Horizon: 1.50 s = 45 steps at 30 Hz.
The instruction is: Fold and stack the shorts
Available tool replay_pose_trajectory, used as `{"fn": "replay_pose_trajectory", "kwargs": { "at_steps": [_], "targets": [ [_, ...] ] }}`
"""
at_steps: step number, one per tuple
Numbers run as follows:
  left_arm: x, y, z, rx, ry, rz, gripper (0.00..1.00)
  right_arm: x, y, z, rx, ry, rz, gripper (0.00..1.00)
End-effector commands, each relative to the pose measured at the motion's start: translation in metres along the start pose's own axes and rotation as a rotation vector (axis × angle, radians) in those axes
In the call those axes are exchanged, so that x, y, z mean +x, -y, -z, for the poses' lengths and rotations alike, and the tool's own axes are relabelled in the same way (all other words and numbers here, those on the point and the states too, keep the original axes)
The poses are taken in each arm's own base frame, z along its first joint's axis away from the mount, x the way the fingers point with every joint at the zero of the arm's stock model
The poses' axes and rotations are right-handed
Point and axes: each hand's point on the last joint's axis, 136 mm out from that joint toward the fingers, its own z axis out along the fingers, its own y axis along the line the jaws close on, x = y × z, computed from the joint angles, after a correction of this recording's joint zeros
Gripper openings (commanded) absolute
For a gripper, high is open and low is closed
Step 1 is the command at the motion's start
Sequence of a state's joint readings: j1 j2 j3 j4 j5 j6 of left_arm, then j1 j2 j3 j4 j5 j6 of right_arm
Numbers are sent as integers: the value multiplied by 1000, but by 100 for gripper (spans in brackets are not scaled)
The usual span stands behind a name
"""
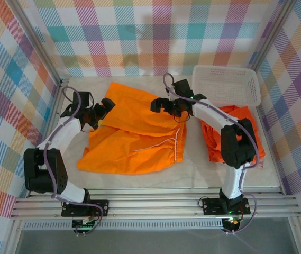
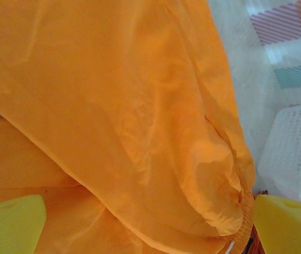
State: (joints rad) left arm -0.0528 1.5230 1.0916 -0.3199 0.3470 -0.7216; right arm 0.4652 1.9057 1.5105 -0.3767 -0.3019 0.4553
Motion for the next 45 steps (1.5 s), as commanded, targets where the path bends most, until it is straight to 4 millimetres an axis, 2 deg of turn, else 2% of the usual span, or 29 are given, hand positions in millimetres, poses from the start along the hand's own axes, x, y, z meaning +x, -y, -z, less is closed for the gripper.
{"fn": "replay_pose_trajectory", "kwargs": {
  "at_steps": [1,5,10,14,19,22,30,39,45],
  "targets": [
    [-6,20,-10,52,-15,-3,100,-11,-8,-5,-29,-7,18,99],
    [-9,28,-25,78,-35,-6,100,-19,-9,-18,-44,-16,15,99],
    [6,28,-30,68,-41,-40,100,-23,-11,-40,-74,-30,12,100],
    [21,16,-26,38,-35,-51,100,-24,-18,-64,-86,-57,19,99],
    [33,-10,-13,-26,-9,-55,100,-29,-23,-91,-105,-81,15,100],
    [39,-21,-5,-48,11,-51,100,-30,-26,-102,-116,-89,9,100],
    [51,-34,4,-58,13,-36,100,-27,-26,-119,-122,-106,-5,100],
    [72,-65,-6,-105,-26,4,100,-24,-4,-140,-49,-135,-24,99],
    [82,-81,-10,-141,-39,12,100,-36,32,-147,41,-120,-90,99]
  ]
}}
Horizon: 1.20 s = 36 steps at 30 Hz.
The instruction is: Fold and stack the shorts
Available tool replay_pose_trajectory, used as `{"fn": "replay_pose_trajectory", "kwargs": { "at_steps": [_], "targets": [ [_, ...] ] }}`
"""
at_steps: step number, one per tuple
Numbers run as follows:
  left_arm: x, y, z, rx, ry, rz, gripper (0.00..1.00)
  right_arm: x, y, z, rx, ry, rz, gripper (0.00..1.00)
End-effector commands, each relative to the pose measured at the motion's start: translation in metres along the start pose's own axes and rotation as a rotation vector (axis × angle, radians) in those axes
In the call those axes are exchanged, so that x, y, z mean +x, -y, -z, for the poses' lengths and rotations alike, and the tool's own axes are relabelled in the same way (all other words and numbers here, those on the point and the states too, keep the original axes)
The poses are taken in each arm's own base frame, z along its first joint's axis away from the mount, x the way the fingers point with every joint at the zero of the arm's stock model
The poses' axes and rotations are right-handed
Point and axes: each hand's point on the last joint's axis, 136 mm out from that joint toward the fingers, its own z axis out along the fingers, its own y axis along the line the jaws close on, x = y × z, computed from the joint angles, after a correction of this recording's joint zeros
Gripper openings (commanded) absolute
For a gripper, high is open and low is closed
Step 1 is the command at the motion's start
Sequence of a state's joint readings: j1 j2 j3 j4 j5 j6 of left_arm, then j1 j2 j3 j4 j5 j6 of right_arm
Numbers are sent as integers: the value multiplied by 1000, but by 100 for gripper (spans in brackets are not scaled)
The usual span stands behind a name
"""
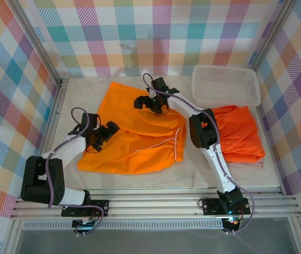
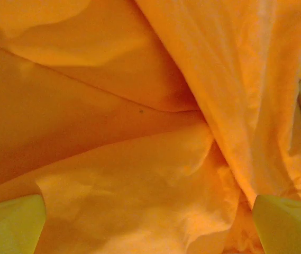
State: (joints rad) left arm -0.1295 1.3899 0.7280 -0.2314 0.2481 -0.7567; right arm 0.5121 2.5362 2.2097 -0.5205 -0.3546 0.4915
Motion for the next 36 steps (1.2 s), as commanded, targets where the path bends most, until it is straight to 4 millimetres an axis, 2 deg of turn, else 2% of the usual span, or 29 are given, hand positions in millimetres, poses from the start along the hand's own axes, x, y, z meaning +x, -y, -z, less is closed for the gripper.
{"fn": "replay_pose_trajectory", "kwargs": {
  "at_steps": [1,6,8,10,13,15,18,20,23,26,29,31,33,36],
  "targets": [
    [2,-1,1,4,20,-4,100,-6,31,-1,77,-2,-75,99],
    [9,-13,-1,-21,14,10,100,-21,53,-1,103,26,-133,99],
    [9,-11,1,-12,17,12,100,-27,58,-2,104,35,-146,99],
    [4,-4,9,7,35,4,100,-32,61,-2,102,43,-157,99],
    [-7,11,33,26,95,-17,100,-42,58,0,82,59,-161,100],
    [-14,14,55,13,145,-19,100,-51,45,9,46,80,-138,99],
    [-19,11,83,-14,211,4,100,-64,15,34,-8,123,-74,99],
    [-17,3,94,-56,227,35,100,-71,-9,58,-40,165,-25,99],
    [-10,-20,105,-160,226,109,100,-76,-49,100,-90,238,51,100],
    [1,-41,113,-248,211,168,100,-64,-79,142,-108,285,121,99],
    [11,-62,121,-337,208,214,100,-41,-96,184,-122,334,157,100],
    [16,-78,126,-403,211,240,100,-19,-88,199,-98,337,161,99],
    [22,-92,129,-460,207,255,100,9,-72,214,-34,339,163,99],
    [28,-106,125,-522,177,256,100,55,-46,224,30,299,165,100]
  ]
}}
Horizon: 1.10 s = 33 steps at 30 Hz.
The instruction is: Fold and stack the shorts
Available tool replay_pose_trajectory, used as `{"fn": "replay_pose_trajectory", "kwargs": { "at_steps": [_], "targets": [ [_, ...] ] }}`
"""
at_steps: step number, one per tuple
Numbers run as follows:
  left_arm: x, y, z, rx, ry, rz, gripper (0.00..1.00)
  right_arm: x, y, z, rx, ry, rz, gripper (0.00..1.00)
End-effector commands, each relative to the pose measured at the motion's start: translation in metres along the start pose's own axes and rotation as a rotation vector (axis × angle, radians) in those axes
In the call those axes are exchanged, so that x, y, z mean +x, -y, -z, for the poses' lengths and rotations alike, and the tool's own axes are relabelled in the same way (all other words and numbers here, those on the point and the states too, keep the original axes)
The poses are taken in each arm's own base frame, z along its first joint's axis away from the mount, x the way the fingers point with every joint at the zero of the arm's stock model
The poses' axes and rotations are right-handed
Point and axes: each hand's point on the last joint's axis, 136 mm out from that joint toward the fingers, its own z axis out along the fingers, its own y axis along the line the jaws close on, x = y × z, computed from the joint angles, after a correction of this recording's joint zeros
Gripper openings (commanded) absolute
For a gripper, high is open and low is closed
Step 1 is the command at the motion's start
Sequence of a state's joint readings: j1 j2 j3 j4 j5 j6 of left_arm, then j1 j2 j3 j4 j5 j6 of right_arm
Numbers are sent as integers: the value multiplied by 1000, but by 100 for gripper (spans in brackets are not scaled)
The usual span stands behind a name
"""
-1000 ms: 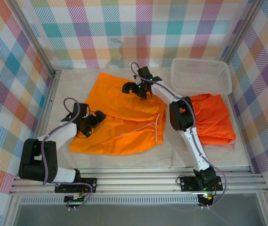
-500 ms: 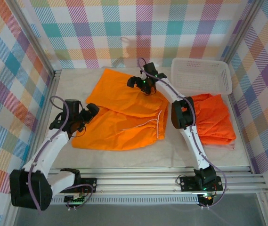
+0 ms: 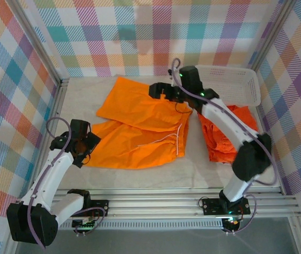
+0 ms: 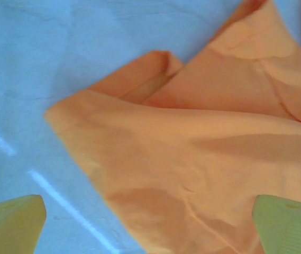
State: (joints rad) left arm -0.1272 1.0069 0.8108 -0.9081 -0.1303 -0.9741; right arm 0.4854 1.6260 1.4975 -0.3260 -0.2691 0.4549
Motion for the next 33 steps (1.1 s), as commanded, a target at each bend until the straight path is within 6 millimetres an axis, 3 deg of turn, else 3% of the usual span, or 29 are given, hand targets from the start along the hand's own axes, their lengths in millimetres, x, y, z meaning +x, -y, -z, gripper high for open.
{"fn": "replay_pose_trajectory", "kwargs": {
  "at_steps": [1,7,11,18,24,30,33],
  "targets": [
    [7,-37,-6,-161,-17,3,100,61,50,2,140,-112,8,99],
    [19,-46,-26,-224,-82,-24,98,147,113,42,343,-241,-113,96],
    [25,-45,-40,-224,-105,-27,96,181,135,51,380,-268,-221,90],
    [31,-40,-62,-242,-146,-38,92,213,148,40,388,-360,-269,75],
    [37,-33,-75,-230,-175,-40,83,228,145,29,336,-421,-309,63],
    [40,-25,-86,-225,-193,-46,64,244,149,17,326,-501,-342,57],
    [42,-22,-90,-221,-200,-55,49,250,150,12,314,-529,-360,50]
  ]
}}
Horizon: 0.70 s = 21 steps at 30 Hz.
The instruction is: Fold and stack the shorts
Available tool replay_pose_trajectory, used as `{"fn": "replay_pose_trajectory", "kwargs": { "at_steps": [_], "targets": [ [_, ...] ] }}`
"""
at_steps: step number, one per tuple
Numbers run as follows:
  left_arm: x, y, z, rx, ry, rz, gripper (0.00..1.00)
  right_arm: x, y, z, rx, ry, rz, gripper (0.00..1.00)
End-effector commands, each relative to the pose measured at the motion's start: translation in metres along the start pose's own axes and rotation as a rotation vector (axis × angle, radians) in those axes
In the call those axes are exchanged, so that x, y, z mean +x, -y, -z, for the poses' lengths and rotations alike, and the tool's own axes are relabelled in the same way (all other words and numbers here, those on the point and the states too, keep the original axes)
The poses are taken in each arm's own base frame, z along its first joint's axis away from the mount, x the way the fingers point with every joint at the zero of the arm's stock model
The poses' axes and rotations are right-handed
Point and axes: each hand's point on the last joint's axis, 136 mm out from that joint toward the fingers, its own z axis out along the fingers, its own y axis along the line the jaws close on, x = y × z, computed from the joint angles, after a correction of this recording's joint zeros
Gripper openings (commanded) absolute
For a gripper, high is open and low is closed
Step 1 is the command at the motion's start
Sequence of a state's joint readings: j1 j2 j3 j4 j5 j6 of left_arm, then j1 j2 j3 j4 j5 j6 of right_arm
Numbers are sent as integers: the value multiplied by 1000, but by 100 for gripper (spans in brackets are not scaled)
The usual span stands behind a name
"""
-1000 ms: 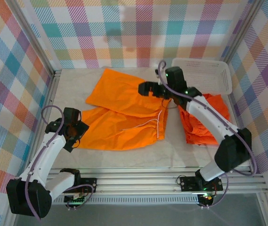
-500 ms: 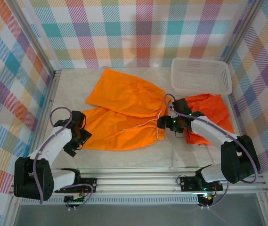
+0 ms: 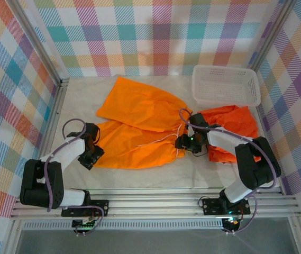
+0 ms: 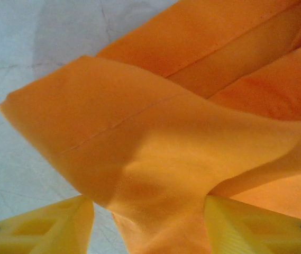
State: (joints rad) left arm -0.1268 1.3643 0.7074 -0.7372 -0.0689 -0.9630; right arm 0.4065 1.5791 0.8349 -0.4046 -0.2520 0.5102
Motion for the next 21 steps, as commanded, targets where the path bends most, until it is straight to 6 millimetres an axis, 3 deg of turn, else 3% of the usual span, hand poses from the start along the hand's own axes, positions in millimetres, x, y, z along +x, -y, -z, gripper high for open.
{"fn": "replay_pose_trajectory", "kwargs": {
  "at_steps": [1,5,8,13,18,21],
  "targets": [
    [4,5,-5,5,-13,-21,43,-1,-13,-3,-54,-30,10,45],
    [1,8,0,6,1,-28,14,-2,-19,-2,-78,-33,5,26],
    [-7,11,16,22,39,-37,0,-6,-23,5,-81,-17,15,15],
    [-30,18,69,86,166,-51,0,-15,-30,24,-71,29,43,0],
    [-48,20,120,128,277,-95,0,-18,-37,43,-70,62,67,0],
    [-54,28,135,140,296,-140,5,-18,-38,53,-65,78,71,0]
  ]
}}
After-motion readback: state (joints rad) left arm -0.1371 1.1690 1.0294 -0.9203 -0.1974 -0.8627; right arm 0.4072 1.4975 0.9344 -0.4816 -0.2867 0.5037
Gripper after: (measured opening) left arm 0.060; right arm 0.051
